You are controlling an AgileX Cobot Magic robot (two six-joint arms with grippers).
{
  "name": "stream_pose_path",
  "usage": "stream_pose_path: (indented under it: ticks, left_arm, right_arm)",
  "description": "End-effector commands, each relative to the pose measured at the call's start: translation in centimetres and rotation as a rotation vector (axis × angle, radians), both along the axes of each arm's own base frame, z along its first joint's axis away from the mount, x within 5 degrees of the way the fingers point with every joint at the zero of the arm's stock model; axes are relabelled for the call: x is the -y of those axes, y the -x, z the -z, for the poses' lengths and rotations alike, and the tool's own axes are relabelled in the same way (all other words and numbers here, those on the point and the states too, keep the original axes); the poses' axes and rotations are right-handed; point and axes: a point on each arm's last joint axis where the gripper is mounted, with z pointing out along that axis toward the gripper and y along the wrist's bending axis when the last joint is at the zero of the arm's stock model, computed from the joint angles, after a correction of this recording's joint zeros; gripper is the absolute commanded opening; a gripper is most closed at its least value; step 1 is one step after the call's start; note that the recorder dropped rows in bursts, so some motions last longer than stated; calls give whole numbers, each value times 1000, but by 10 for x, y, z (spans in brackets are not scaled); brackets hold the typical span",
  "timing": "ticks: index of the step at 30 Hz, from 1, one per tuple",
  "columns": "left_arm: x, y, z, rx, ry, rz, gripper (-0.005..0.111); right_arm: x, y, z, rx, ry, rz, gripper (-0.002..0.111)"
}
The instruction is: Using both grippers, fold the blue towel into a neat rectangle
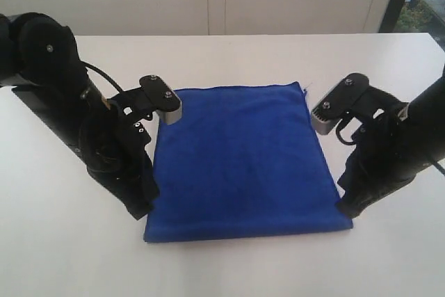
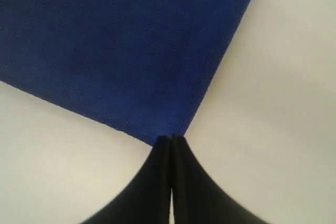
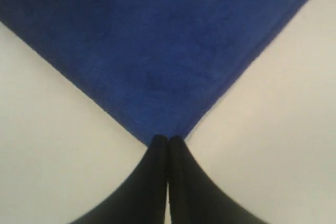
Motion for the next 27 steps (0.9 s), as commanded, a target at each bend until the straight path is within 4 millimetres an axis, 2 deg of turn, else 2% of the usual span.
stream_pose_path:
  ticks: [1, 2, 6, 8, 12, 18, 27]
  left_arm:
    - [2, 2, 8, -38, -25, 49, 6]
    - [2, 2, 10, -43, -29, 54, 10]
    - [4, 6, 15, -53, -50, 148, 40]
    - [5, 11, 18, -47, -48, 201, 48]
    - [9, 22, 30, -10, -58, 314, 50]
    - [9, 21, 45, 128, -49, 323, 50]
    - [11, 18, 66, 111, -79, 341, 50]
  right_arm:
    - [-4, -3, 16, -2, 23, -165, 4]
    - [-4, -4, 19, -11, 24, -175, 8]
    - [-5, -6, 30, -32, 58, -284, 32]
    - [-6, -6, 33, -30, 73, -354, 39]
    - [-7, -7, 39, -16, 96, -485, 41]
    - [-8, -15, 51, -14, 108, -479, 41]
    - [-9, -18, 63, -42, 115, -478, 41]
